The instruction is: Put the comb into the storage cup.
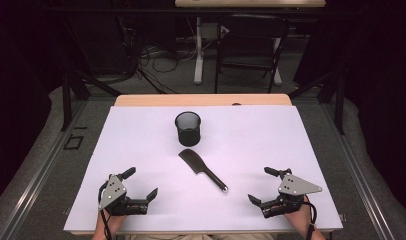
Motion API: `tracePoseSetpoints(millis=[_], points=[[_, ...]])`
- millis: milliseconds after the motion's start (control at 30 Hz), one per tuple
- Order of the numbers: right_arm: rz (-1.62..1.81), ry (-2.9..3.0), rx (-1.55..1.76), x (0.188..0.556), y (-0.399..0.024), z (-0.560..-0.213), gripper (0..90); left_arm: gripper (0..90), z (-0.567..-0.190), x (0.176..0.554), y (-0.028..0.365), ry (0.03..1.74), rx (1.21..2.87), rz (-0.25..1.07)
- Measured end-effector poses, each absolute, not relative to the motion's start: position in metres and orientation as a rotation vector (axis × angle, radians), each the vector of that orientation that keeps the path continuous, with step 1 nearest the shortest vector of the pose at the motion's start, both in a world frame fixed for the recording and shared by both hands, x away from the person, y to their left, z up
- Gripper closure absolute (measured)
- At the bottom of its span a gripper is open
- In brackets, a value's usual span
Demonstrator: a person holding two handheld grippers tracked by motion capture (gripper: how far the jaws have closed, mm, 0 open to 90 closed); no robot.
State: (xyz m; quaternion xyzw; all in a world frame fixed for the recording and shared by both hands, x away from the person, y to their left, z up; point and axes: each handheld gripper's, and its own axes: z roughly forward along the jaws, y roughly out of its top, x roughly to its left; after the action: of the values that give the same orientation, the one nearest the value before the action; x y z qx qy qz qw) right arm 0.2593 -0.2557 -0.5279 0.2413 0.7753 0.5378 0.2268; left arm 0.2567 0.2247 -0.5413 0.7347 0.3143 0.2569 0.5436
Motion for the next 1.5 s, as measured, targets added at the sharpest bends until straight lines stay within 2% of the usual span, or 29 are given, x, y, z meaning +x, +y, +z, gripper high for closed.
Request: tracePoseSetpoints(millis=[867,1500], points=[[1.439,2.205,0.651,0.273,-0.233,-0.524,0.0,0.0,-0.544,0.262,0.220,0.753,1.761,0.601],[1.413,2.301,0.597,0.302,-0.195,-0.520,0.0,0.0,-0.545,0.265,0.219,0.759,1.772,0.605]])
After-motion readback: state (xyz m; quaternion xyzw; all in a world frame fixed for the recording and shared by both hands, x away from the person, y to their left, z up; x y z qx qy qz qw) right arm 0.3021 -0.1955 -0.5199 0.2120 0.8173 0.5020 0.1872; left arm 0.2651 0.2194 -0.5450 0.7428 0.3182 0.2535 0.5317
